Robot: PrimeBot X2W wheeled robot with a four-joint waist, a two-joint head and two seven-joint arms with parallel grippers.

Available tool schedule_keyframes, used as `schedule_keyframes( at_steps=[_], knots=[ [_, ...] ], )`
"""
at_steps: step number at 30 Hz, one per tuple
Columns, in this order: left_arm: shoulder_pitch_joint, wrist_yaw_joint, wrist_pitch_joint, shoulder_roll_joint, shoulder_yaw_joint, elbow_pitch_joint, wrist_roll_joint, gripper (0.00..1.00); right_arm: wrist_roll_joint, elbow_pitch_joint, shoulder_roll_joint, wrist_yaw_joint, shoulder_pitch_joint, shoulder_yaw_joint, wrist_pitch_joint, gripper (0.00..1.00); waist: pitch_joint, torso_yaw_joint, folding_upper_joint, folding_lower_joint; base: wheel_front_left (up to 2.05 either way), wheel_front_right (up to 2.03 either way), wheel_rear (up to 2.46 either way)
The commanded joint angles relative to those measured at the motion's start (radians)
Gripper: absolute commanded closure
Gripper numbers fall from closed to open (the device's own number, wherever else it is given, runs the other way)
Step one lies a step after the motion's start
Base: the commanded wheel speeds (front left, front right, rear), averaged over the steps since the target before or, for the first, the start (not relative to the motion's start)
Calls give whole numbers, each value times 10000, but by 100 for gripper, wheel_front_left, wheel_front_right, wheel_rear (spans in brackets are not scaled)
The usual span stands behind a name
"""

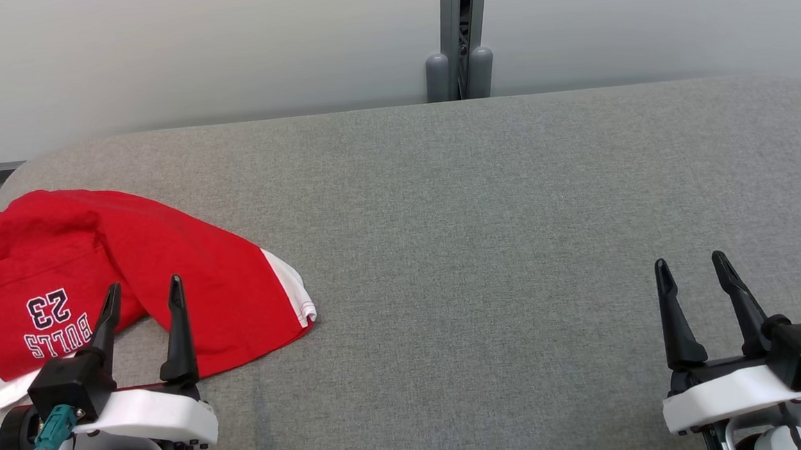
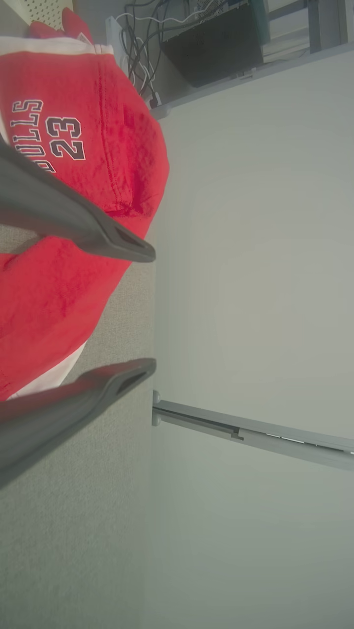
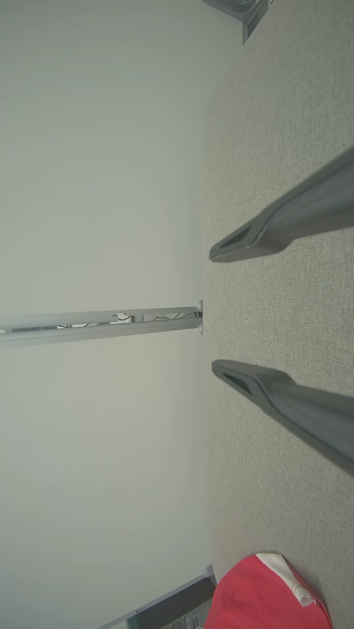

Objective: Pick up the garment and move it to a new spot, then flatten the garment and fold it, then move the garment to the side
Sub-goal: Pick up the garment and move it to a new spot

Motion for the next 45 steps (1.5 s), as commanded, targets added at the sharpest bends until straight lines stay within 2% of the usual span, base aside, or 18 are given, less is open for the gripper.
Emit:
schedule_keyframes(
  at_steps=[1,14,32,38,45],
  knots=[
    [33,54,28,81,4,-40,-3,0,38,-68,-49,23,77,-33,11,0,12,8,0,0,0,0,0],
    [-56,124,156,51,-104,-20,-98,0,-51,-140,-44,23,121,-47,71,0,-21,268,0,0,0,0,0],
    [269,400,-127,-233,198,61,-531,0,-185,-408,-51,23,-89,827,398,0,193,3099,0,0,0,0,0],
    [251,338,-146,-264,154,133,-612,0,-175,-350,-52,23,-136,900,430,0,229,3358,0,0,0,0,0],
    [27,285,-33,-249,73,202,-679,0,-147,-343,-51,23,-137,924,450,0,257,3348,0,0,0,0,0]
  ],
)
